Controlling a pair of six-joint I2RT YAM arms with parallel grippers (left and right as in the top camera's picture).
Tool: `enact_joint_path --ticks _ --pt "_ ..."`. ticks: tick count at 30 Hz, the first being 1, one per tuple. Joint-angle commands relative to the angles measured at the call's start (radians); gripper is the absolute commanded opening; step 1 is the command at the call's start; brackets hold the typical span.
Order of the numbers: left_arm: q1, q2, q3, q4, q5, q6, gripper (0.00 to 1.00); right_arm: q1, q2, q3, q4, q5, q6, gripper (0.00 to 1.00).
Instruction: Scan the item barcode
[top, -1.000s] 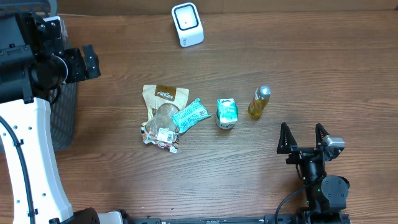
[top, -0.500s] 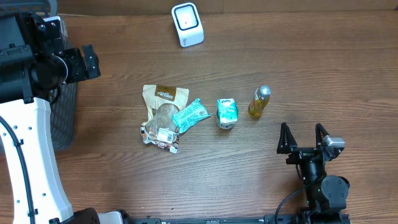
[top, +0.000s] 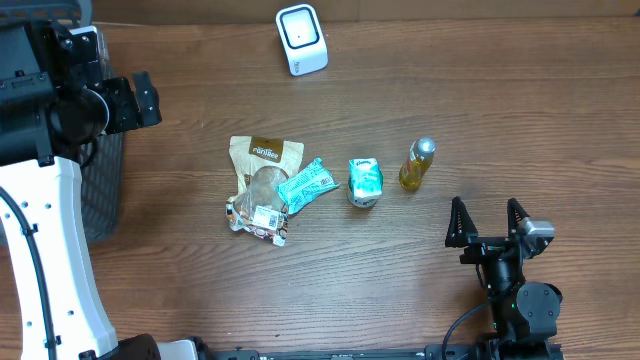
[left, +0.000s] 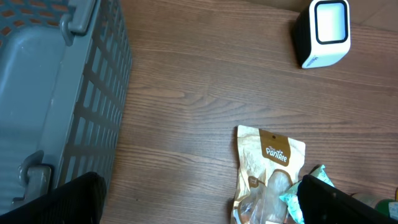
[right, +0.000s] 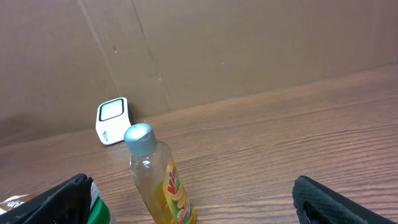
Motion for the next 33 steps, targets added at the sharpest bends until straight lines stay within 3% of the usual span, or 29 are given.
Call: enact_joint_path --ticks 1,22,33 --pt "-0.002 0.003 0.011 0.001 -0.013 -0.006 1.0 -0.004 -0.008 -0.01 0.006 -0.002 -0.004 1.0" --pt "-0.002 0.003 0.011 0.001 -0.013 -0.006 1.0 -0.004 -0.008 -0.01 0.011 -0.004 0.002 1.0" --pt "-0.002 0.003 0.011 0.001 -0.013 -0.006 1.0 -0.004 -0.008 0.054 -0.033 -0.125 0.003 1.0"
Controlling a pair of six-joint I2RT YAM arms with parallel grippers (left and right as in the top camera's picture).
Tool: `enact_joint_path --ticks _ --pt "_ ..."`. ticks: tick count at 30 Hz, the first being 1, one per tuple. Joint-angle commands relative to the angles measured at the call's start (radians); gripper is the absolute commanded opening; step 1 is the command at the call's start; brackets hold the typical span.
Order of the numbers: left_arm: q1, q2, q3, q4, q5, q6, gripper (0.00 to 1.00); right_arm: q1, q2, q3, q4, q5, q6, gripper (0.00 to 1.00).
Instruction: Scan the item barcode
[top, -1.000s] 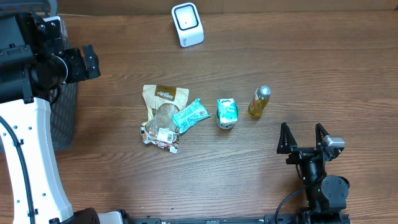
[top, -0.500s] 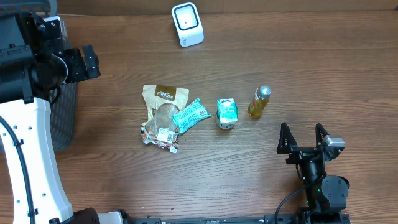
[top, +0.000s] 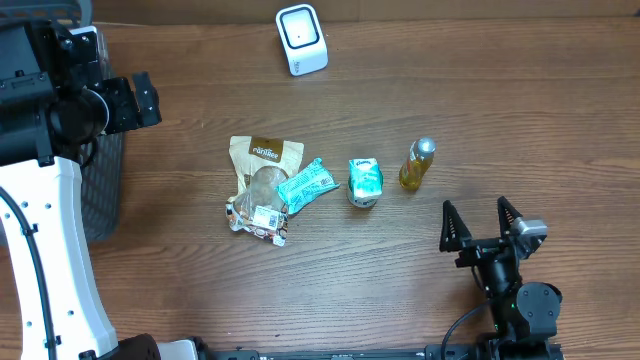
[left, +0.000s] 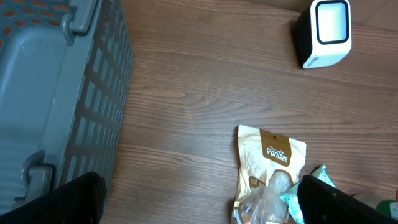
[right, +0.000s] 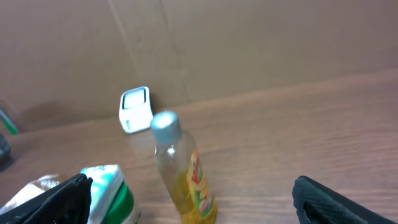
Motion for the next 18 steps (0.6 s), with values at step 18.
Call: enact_joint_path --ticks 18 --pt "-0.002 0.003 0.011 0.0 -0.009 -0.006 1.0 -0.002 0.681 1.062 -0.804 0.044 -0.007 1.0"
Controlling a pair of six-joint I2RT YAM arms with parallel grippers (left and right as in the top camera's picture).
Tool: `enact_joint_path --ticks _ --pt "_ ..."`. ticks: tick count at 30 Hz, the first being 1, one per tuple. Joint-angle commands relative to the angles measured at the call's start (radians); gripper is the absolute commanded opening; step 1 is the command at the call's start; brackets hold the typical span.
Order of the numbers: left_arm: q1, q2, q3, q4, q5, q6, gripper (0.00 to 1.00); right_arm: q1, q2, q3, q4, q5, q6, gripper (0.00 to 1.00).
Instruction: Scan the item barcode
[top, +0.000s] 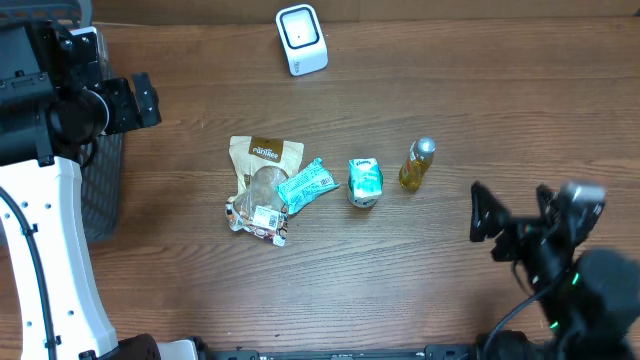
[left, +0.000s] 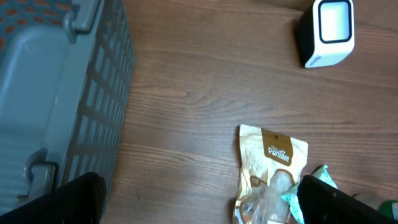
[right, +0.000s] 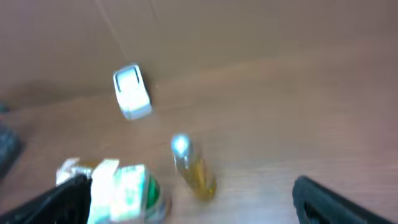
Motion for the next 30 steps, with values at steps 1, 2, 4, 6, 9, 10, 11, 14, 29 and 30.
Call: enact_joint_path --ticks 1,2,4,6,9,10,11,14,29,30 --pt "-0.002 0.002 0.011 0.002 -0.002 -0.006 0.99 -0.002 0.226 0.255 -0.158 -0.002 0.002 1.0" --pt "-0.002 0.002 0.011 0.002 -0.002 -0.006 1.0 -0.001 0.284 0.321 -0.209 -0.029 0.002 1.0" --pt "-0.002 0.002 0.011 0.002 -0.002 -0.006 0.99 -0.001 0.38 0.421 -0.264 -0.094 0.002 1.0" --pt "-0.002 0.002 0.011 0.002 -0.002 -0.006 1.0 -0.001 0.456 0.49 -0.302 -0.2 0.002 1.0" --pt "-0.002 0.002 0.011 0.002 -0.002 -0.006 0.99 -0.001 0.525 0.513 -0.315 -0.354 0.002 0.9" --pt "-0.002 0.002 0.011 0.002 -0.002 -0.006 1.0 0.0 0.547 0.513 -0.317 -0.398 0.002 0.77" --pt "-0.002 0.002 0.011 0.002 -0.002 -0.006 1.0 0.005 0.566 0.513 -0.321 -0.43 0.002 0.67" --pt "-0.002 0.002 0.011 0.002 -0.002 -0.006 0.99 0.054 0.611 0.513 -0.328 -0.454 0.012 0.49" --pt "-0.002 0.002 0.011 0.002 -0.002 -0.006 0.99 0.598 0.892 0.511 -0.286 0.154 0.266 0.59" --pt "-0.002 0.002 0.011 0.002 -0.002 -0.006 1.0 0.622 0.925 0.511 -0.285 0.189 0.265 0.6"
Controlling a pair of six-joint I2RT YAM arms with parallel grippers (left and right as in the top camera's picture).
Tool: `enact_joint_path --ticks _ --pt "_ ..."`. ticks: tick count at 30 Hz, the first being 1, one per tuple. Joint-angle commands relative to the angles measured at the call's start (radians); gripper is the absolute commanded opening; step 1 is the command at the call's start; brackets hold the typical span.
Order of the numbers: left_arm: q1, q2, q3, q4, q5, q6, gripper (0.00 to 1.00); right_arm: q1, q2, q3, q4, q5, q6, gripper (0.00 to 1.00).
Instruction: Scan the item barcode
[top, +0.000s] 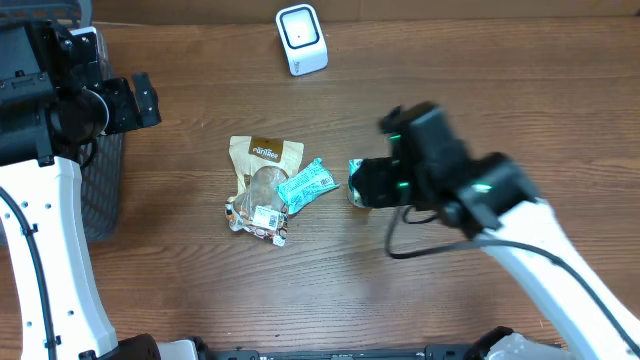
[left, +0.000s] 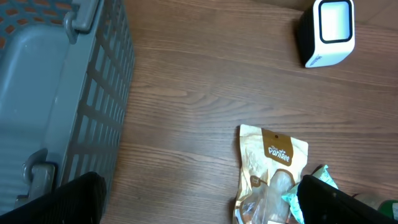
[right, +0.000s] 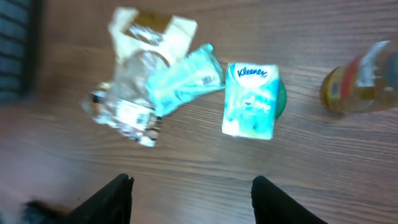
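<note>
The white barcode scanner stands at the back of the table, also in the left wrist view. A green Kleenex tissue pack, a teal packet, a brown pouch and a yellow bottle lie mid-table. My right gripper hangs open, high above the table just in front of the tissue pack, holding nothing. In the overhead view the right arm covers the bottle. My left gripper is open at the far left, above the basket's edge.
A grey slatted basket stands at the left table edge. A crinkled clear wrapper lies under the brown pouch. A cardboard wall runs along the back.
My right arm has gone from the front right of the table to above the tissue pack and bottle, its camera now looking down on the items. The left arm has not moved.
My right gripper sat open and low at the front right, facing the bottle. It then turned a little leftward, was later higher and further right, and now hangs over the cluster of items. No item has moved; the left gripper stayed open by the basket.
</note>
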Motion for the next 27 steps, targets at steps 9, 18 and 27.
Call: enact_joint_path --ticks 9,18,27 --pt "-0.002 0.002 0.011 0.003 -0.002 -0.006 1.0 0.154 0.277 0.023 0.058 0.393 -0.013 0.6" --pt "-0.002 0.002 0.011 0.003 -0.002 -0.006 0.99 0.17 0.37 0.023 0.107 0.456 -0.037 0.54" --pt "-0.002 0.002 0.011 0.003 -0.002 -0.006 0.99 0.172 0.417 0.023 0.111 0.46 -0.037 0.49"
